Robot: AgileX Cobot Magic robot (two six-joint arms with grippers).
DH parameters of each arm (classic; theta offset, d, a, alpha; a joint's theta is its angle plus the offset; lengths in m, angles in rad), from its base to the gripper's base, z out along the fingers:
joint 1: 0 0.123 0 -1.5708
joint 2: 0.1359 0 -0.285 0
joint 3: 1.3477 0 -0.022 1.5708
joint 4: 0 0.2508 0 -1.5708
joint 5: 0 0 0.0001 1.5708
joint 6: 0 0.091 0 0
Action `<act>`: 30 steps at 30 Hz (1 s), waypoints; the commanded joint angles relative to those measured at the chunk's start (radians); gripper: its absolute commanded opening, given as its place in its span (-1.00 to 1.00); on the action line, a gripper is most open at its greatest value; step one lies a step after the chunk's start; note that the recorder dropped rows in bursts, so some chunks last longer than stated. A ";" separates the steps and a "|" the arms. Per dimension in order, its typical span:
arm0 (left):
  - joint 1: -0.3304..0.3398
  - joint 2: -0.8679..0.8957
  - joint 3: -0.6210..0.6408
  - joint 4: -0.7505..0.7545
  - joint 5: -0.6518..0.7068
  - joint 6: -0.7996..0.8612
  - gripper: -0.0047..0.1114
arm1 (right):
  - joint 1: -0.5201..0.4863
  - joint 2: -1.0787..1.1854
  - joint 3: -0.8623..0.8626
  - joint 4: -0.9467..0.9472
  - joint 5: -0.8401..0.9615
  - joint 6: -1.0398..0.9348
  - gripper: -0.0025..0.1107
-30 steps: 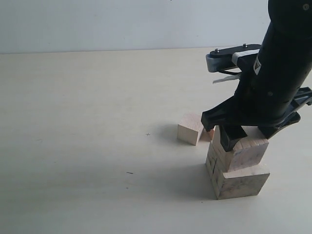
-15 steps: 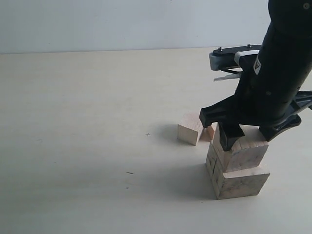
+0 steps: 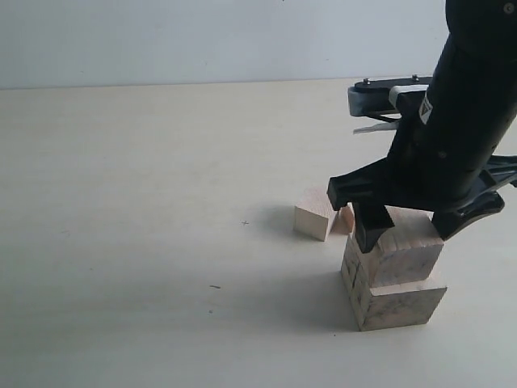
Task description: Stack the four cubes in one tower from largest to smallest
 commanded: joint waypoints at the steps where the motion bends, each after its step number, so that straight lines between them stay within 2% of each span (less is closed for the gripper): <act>1: 0.006 -0.007 0.003 0.003 -0.006 0.000 -0.92 | 0.002 -0.027 0.002 -0.001 -0.051 -0.001 0.43; 5: 0.006 -0.007 0.003 0.003 -0.006 0.000 -0.92 | 0.002 -0.058 -0.015 -0.022 -0.094 -0.001 0.43; 7: 0.006 -0.007 0.003 0.003 -0.006 0.000 -0.92 | 0.002 -0.058 -0.084 -0.065 -0.083 -0.029 0.43; 11: 0.006 -0.007 0.003 0.003 -0.006 0.000 -0.92 | 0.002 0.001 -0.341 -0.098 -0.055 -0.347 0.43; 13: 0.006 -0.007 0.003 0.003 -0.006 0.000 -0.92 | 0.002 0.080 -0.426 -0.089 -0.003 -0.508 0.43; 15: 0.006 -0.007 0.003 0.003 -0.006 0.000 -0.92 | 0.002 0.165 -0.467 -0.089 -0.014 -0.582 0.43; 30: 0.006 -0.007 0.003 0.003 -0.006 0.000 -0.92 | 0.002 0.395 -0.483 -0.117 -0.045 -0.840 0.43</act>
